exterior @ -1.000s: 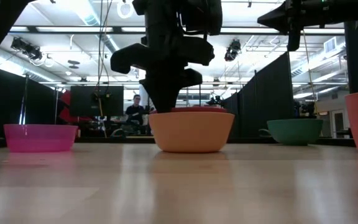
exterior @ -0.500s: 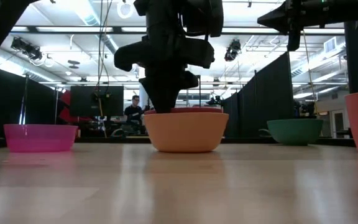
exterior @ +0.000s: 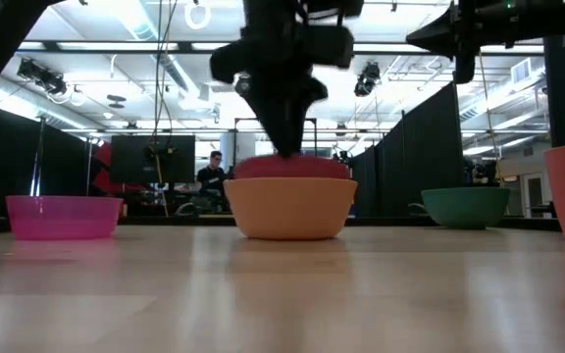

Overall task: Nest bowls inside each other
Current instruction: Stack the orange bowl on top of the yellow bowl, then stack the blue bowl on top of the orange bowl

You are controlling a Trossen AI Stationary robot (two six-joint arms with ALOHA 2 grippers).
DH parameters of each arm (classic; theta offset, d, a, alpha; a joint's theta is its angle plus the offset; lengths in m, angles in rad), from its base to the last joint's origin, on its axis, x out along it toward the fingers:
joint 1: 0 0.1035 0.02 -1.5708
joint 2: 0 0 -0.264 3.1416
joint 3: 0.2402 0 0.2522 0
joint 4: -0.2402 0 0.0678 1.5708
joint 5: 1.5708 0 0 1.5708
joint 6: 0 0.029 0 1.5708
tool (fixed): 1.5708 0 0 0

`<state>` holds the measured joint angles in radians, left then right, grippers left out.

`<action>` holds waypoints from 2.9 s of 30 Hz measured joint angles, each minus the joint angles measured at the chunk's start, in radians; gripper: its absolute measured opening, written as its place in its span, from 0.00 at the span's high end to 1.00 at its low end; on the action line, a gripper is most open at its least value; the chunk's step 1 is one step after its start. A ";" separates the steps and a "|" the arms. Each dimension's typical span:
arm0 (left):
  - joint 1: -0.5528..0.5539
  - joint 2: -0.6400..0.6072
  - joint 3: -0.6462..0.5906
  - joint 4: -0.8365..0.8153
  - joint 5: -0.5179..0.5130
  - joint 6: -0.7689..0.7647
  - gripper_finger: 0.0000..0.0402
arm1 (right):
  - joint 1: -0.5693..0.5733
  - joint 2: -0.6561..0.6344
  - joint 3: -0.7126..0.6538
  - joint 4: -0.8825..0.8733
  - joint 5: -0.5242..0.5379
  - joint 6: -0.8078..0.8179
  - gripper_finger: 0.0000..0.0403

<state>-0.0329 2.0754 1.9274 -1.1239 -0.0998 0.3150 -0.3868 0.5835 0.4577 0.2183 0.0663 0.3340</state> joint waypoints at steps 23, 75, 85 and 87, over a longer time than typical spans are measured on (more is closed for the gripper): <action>0.082 -0.004 0.266 -0.023 -0.094 -0.122 0.63 | -0.176 0.106 0.297 -0.681 0.017 -0.161 0.99; 0.326 -0.241 0.200 0.185 0.045 -0.406 0.39 | -0.401 0.526 0.315 -0.974 -0.125 -0.238 0.43; 0.234 -0.339 -0.066 0.349 -0.026 -0.526 0.45 | -0.401 0.523 0.314 -0.968 -0.138 -0.237 0.42; 0.231 -0.399 -0.137 0.376 -0.045 -0.560 0.45 | -0.401 0.523 0.314 -0.968 -0.145 -0.236 0.42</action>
<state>0.1977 1.6760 1.7899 -0.7483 -0.1452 -0.2448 -0.7878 1.1069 0.7719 -0.7499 -0.0787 0.0976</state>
